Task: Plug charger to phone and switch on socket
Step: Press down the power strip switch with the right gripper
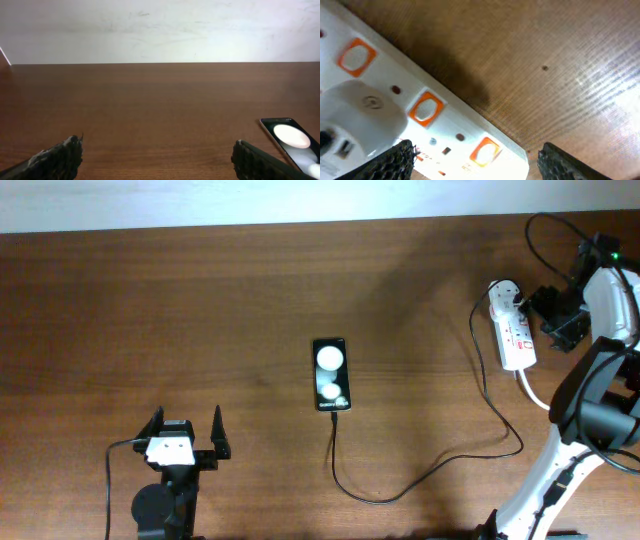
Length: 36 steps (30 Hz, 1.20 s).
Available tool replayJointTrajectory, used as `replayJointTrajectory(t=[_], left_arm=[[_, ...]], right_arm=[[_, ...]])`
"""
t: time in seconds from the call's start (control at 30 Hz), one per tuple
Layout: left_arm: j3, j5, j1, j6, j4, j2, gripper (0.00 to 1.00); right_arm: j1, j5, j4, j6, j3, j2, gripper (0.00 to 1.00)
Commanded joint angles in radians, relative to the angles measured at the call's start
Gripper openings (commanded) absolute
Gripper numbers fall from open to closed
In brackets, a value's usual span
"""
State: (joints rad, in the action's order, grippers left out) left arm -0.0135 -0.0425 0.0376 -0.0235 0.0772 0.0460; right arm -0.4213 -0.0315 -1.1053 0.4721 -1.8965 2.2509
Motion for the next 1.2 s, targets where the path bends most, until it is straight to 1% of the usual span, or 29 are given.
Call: replayJointTrajectory(t=[0.0, 0.13, 0.3, 0.4, 0.5, 0.67, 0.77, 0.9, 1.17], left_arm=[[0.003, -0.017, -0.002, -0.016, 0.002, 0.0, 0.99], [0.003, -0.017, -0.002, -0.016, 0.002, 0.0, 0.99], [0.003, -0.017, -0.002, -0.016, 0.002, 0.0, 0.99], [0.003, -0.017, -0.002, -0.016, 0.003, 0.0, 0.99], [0.003, -0.017, -0.002, -0.016, 0.002, 0.0, 0.99], [0.003, -0.017, -0.002, -0.016, 0.002, 0.0, 0.99], [0.003, -0.017, -0.002, -0.016, 0.002, 0.0, 0.99], [0.003, -0.017, -0.002, -0.016, 0.002, 0.0, 0.99], [0.003, -0.017, -0.002, -0.016, 0.002, 0.0, 0.99]], right_arm=[[-0.018, 0.044, -0.024, 0.098, -0.019, -0.006, 0.83], [-0.016, 0.043, 0.009, 0.105, -0.019, -0.004, 0.85], [-0.016, 0.036, 0.056, -0.076, -0.004, -0.004, 0.89], [-0.016, 0.037, 0.064, -0.08, 0.015, -0.004, 0.89], [-0.016, 0.032, 0.139, -0.076, 0.092, -0.004, 0.89], [-0.016, 0.031, 0.161, -0.076, 0.093, -0.004, 0.89], [-0.011, -0.035, 0.156, -0.077, 0.096, -0.004, 0.89], [0.002, 0.006, 0.169, -0.079, 0.13, -0.004, 0.89], [0.074, -0.006, 0.132, -0.08, 0.13, -0.004, 0.89]])
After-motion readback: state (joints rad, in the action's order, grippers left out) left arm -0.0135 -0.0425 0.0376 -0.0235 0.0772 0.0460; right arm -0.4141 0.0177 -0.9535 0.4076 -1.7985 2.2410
